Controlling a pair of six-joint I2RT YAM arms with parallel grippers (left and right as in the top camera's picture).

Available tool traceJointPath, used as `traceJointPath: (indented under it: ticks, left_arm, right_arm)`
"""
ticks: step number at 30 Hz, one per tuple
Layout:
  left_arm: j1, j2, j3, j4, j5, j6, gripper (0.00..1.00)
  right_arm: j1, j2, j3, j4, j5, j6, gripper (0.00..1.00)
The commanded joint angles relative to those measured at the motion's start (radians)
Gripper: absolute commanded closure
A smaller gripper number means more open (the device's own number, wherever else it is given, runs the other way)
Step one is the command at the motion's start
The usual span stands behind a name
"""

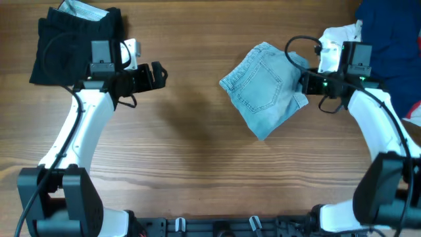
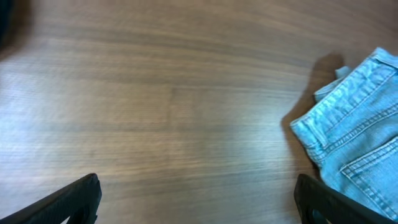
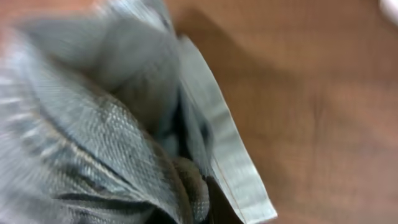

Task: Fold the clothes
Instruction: 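Grasp the jeans waistband with the left gripper beside the right gripper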

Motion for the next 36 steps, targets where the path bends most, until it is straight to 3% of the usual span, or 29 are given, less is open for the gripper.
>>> traceJointPath:
  ticks: [1, 2, 4, 13, 22, 28, 36]
  left_arm:
    - [-0.052, 0.044, 0.019, 0.05, 0.028, 0.02, 0.0]
    - [-0.064, 0.057, 0.019, 0.072, 0.04, 0.021, 0.0]
    - [-0.103, 0.098, 0.019, 0.135, 0.066, 0.025, 0.0]
    - [-0.238, 0.294, 0.052, 0.403, 0.065, 0.05, 0.0]
    - [-0.386, 0.463, 0.282, 0.266, 0.037, 0.188, 0.0]
    - [-0.454, 0.492, 0.285, 0.262, -0.102, 0.358, 0.06]
    - [-0.48, 0.535, 0.285, 0.251, -0.245, 0.415, 0.04]
  right_arm:
    - [0.005, 0.073, -0.015, -0.019, 0.013, 0.057, 0.36]
    - [0.005, 0.076, -0.015, -0.018, 0.01, 0.07, 0.23]
    - [0.005, 0.074, -0.015, -0.008, -0.006, 0.078, 0.14]
    - [0.005, 0.064, -0.014, -0.011, -0.036, 0.08, 0.13]
    - [0.005, 0.064, -0.014, -0.017, -0.048, 0.08, 0.13]
    - [0.005, 0.064, -0.014, -0.018, -0.051, 0.077, 0.12]
    - [0.005, 0.064, -0.014, -0.027, -0.051, 0.07, 0.12]
